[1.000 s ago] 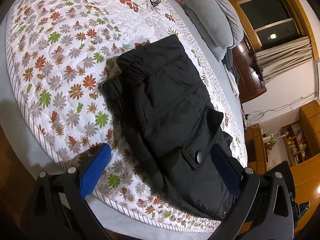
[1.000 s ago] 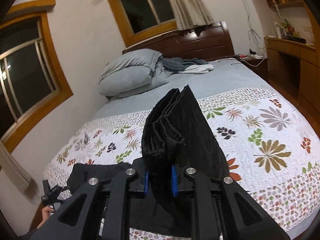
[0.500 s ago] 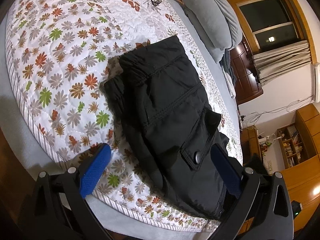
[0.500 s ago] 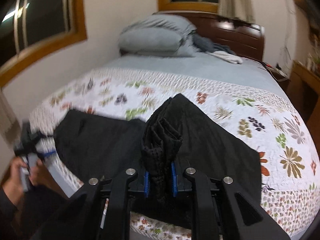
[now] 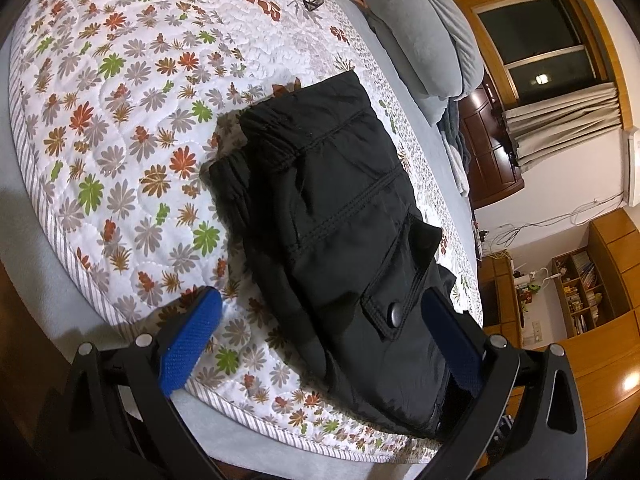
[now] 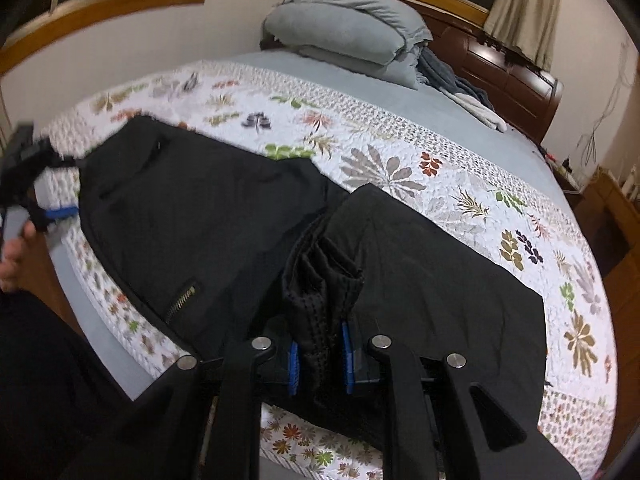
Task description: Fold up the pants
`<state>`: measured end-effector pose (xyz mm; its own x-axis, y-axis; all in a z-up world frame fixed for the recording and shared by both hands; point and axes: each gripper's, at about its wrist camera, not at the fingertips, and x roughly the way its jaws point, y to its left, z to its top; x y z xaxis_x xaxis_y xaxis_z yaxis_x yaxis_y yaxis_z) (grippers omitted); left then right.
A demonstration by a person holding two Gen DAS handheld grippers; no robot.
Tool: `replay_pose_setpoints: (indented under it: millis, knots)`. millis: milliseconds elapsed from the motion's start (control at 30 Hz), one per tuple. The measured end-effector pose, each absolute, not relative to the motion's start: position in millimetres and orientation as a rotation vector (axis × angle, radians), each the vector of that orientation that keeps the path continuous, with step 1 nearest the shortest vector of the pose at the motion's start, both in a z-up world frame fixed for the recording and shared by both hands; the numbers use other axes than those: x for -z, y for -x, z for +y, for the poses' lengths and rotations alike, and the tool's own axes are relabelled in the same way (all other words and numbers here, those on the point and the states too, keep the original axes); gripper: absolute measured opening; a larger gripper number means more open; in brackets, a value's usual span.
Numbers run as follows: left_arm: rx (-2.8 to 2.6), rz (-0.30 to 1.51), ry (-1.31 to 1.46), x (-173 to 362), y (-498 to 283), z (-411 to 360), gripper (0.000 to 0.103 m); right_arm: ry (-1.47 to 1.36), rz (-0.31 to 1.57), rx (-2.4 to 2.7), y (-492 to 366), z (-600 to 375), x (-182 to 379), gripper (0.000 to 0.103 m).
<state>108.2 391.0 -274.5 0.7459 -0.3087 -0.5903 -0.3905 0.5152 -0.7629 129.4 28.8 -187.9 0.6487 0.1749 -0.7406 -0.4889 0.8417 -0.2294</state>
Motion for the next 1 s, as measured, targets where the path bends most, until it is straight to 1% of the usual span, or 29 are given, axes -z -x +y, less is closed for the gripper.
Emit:
replay_pose_setpoints:
  millis: [333,400,533,600,667,700,733,800,867,933,1000]
  knots:
    - [-0.06,0.773,1.042,274,-111,388,0.099,0.688,0.736,-0.313,-110,61,241,0.018]
    - [-0.06,0.774,1.04,274,-111,388,0.099,0.713,0.726,-0.309,-108,64,248,0.024]
    - [-0.062,0.778,1.037,274,-115,386,0.099,0.708,0.712,-0.309,-100,64,245,0.03]
    - [-0.063,0.776,1.041,274,-114,386,0.099,0.668,0.714,-0.34,-95,61,234,0.035]
    - [-0.066,0.777,1.042,274,-116,385,0.099,0.609,0.7,-0.416,-85,56,217,0.051]
    - [-0.068,0.779,1.039,274,-117,384,0.099,0.592,0.692,-0.448,-80,54,211,0.067]
    - [-0.07,0.781,1.035,274,-118,384,0.099,0.616,0.663,-0.453,-72,55,205,0.072]
    - [-0.074,0.784,1.026,273,-120,382,0.099,0.621,0.644,-0.483,-66,54,197,0.071]
    - [-0.075,0.784,1.023,273,-121,381,0.099,0.538,0.633,-0.52,-64,43,179,0.069]
    - [-0.075,0.784,1.02,272,-122,379,0.099,0.447,0.64,-0.512,-72,25,167,0.06]
    - [-0.073,0.787,1.012,272,-123,378,0.099,0.374,0.661,-0.443,-94,4,161,0.056]
